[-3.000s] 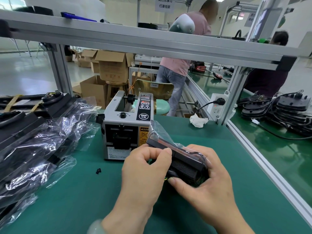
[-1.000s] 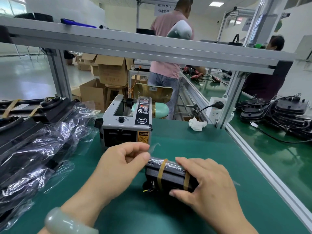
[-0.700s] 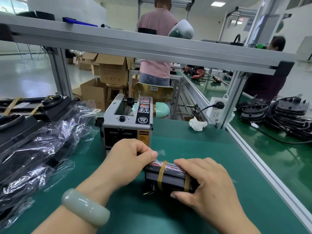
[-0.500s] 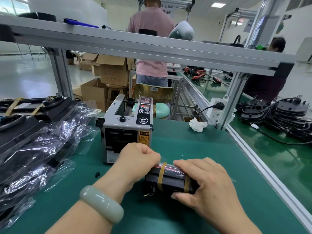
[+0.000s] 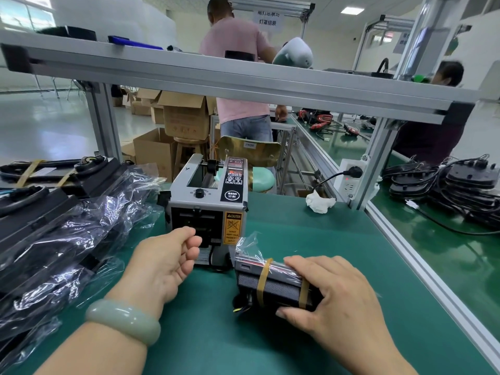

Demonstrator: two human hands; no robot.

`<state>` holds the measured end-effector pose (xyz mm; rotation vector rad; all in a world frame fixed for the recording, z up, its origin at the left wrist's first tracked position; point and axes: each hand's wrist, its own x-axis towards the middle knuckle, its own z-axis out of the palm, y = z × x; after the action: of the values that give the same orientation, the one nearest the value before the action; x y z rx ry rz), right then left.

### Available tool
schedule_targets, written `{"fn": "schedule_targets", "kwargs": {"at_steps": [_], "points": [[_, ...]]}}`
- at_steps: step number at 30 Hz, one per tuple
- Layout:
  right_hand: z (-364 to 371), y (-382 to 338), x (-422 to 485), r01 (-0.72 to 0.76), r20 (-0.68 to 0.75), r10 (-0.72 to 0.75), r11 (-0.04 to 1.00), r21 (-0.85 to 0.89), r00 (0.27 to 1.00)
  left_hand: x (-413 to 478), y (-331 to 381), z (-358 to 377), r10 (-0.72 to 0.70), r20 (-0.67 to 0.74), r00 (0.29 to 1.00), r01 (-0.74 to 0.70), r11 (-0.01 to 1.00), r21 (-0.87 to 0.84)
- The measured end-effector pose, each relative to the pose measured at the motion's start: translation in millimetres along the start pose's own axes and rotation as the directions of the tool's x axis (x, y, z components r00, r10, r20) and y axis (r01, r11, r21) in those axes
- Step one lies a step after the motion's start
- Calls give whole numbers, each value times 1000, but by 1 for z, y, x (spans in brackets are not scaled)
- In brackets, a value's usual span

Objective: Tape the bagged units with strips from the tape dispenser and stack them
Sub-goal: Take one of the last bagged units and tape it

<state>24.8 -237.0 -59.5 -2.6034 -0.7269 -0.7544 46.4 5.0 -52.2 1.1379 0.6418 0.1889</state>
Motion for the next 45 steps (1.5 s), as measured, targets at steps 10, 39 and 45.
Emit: {"fn": "schedule_targets", "kwargs": {"at_steps": [10,39,45], "points": [[0,-2,-1,-6,-30,7,1000,22,1000,8,3,7,16,1,1000,-16,998,-59],[1,-1,-2,-23,-16,23,1000,3,1000,13,4,16,32,-64,997,-34,999,-19],[1,-1,-2,-28,-8,28,1000,-7,1000,13,7,13,-22,-56,998,21,1000,-17]]}}
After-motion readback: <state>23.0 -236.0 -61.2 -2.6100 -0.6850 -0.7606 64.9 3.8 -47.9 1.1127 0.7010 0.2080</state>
